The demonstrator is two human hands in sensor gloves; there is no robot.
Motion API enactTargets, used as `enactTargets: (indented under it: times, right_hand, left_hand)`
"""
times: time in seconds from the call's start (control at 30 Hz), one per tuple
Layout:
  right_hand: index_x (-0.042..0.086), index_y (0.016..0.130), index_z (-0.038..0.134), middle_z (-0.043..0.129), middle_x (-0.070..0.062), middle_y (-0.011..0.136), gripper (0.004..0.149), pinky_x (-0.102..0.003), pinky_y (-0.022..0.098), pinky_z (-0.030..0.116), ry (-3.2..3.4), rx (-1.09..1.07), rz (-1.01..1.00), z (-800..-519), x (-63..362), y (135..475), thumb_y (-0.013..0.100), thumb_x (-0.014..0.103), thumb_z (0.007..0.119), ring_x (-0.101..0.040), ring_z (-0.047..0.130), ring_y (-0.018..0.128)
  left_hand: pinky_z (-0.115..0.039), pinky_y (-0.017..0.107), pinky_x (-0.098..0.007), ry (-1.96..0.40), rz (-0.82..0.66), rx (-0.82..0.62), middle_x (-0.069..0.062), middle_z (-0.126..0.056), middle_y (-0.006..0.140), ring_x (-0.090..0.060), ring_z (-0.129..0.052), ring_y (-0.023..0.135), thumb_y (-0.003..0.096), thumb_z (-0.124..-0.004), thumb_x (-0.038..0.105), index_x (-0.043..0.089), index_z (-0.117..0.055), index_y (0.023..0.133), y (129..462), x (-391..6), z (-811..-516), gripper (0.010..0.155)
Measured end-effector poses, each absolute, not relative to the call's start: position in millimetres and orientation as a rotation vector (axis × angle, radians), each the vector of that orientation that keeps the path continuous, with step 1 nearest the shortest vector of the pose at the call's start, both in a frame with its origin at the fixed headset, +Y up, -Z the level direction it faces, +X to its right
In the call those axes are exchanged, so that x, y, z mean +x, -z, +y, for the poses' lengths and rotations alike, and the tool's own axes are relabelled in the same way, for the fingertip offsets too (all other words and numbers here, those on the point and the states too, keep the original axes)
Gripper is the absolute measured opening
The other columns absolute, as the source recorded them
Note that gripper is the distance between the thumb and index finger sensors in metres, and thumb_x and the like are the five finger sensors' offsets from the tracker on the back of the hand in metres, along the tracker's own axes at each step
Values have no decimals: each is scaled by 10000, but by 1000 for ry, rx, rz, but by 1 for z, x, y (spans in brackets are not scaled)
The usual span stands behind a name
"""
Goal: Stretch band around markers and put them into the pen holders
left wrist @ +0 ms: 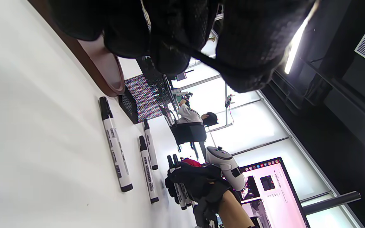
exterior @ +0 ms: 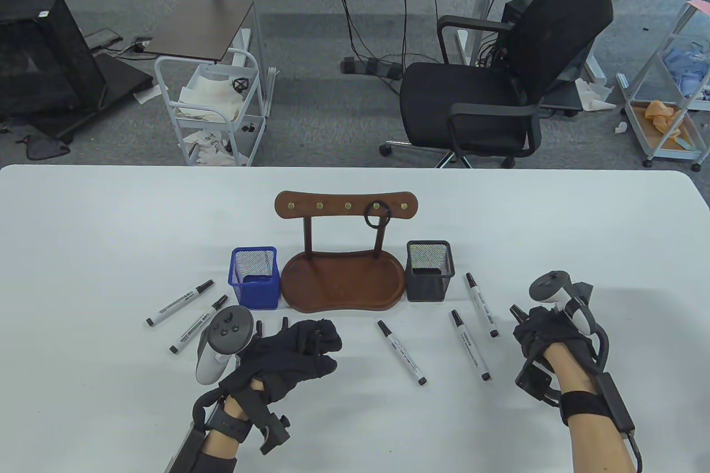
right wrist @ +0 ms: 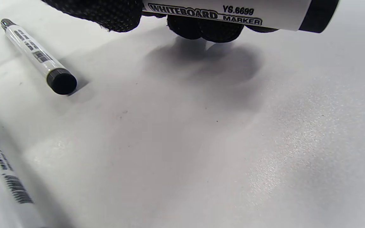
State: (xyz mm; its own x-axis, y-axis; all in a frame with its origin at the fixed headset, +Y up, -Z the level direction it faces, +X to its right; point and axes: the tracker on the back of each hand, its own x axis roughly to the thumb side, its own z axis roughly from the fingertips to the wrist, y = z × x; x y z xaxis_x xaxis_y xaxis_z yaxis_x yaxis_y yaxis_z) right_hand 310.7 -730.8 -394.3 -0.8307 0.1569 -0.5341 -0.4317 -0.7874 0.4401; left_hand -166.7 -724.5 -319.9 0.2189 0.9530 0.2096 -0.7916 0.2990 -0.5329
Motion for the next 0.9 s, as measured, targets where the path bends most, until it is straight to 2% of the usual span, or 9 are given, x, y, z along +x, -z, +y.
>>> enactTargets:
  times: [0.2, 0.43, 0.73, 0.9]
  right_hand:
    - [200, 918, 582, 777, -121, 997, 423, -585, 637, 714, -2549, -628, 786, -723, 306, 399, 533, 323, 707, -374, 855, 822]
    - [219, 920, 583, 878, -92, 915, 414, -585, 629, 745, -2506, -595, 717, -716, 295, 409, 538, 326, 702, -362, 930, 796]
    - [283, 939, 522, 833, -1, 834, 426, -576, 645, 692, -2518, -598, 632, -718, 278, 427, 548, 324, 685, -275, 889, 656]
    - [323, 945, 518, 858, 46, 721, 446, -496, 526, 775, -2552, -613, 603, -725, 271, 435, 546, 359, 713, -192, 898, 500]
  left_hand:
    - [-623, 705, -644, -1238, -557, -348, -161, -808, 1063, -441, -718, 976, 512, -924, 378, 59, -592, 1072, 320, -166, -725, 725]
    - [-621, 705, -644, -1241, -555, -351, -161, -807, 1063, -441, -719, 976, 512, -924, 379, 62, -589, 1073, 320, -166, -725, 726]
    - [-622, 705, -643, -1247, -552, -352, -162, -807, 1063, -439, -720, 977, 514, -923, 376, 59, -590, 1072, 320, -167, -725, 724]
    - [-630, 703, -639, -1251, -557, -348, -161, -814, 1056, -420, -743, 960, 514, -924, 374, 60, -596, 1069, 320, -167, -724, 717]
